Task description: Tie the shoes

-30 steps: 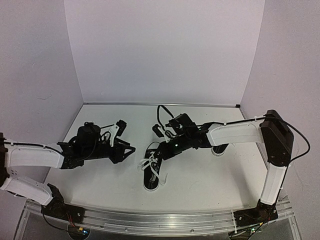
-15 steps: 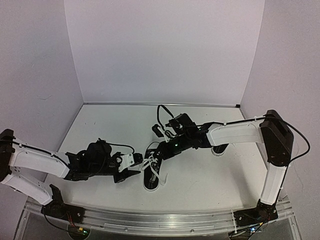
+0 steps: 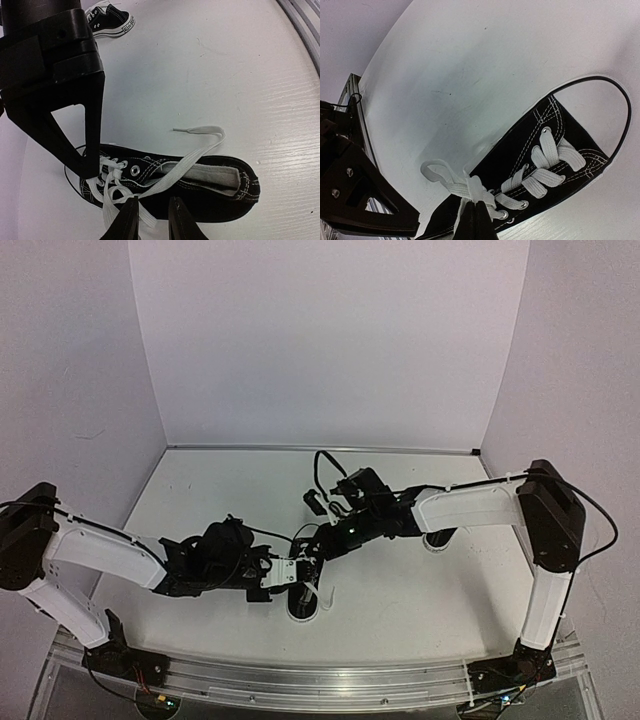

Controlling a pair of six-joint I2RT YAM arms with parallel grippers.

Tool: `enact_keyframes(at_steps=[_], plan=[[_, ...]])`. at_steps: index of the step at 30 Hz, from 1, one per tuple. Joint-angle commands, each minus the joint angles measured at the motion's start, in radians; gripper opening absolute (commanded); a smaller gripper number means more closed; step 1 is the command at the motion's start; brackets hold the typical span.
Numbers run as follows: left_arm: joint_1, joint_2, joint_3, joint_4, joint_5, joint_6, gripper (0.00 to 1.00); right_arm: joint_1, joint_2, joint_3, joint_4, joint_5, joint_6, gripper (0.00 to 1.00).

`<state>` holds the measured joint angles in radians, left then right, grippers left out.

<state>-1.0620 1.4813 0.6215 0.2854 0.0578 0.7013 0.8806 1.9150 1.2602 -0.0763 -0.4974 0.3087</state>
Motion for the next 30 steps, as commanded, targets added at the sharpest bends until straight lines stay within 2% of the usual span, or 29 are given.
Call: enact_keyframes(at_steps=[1,15,27,30], plan=[[-0.004,0.043,0.058,-0.018,-0.034,0.067,0.22,0.005,0.012,0.009,0.024,-0.018,0.006,0.00],[-0.006,0.161,0.109,0.008,-0.106,0.101,0.31,0.006,0.010,0.008,0.024,-0.023,0.005,0.00],[-0.007,0.123,0.098,0.025,-0.128,0.083,0.03,0.006,0.013,0.011,0.023,-0.023,0.003,0.00],[-0.007,0.110,0.093,0.027,-0.129,0.080,0.00,0.006,0.013,0.014,0.023,-0.023,0.003,0.00]])
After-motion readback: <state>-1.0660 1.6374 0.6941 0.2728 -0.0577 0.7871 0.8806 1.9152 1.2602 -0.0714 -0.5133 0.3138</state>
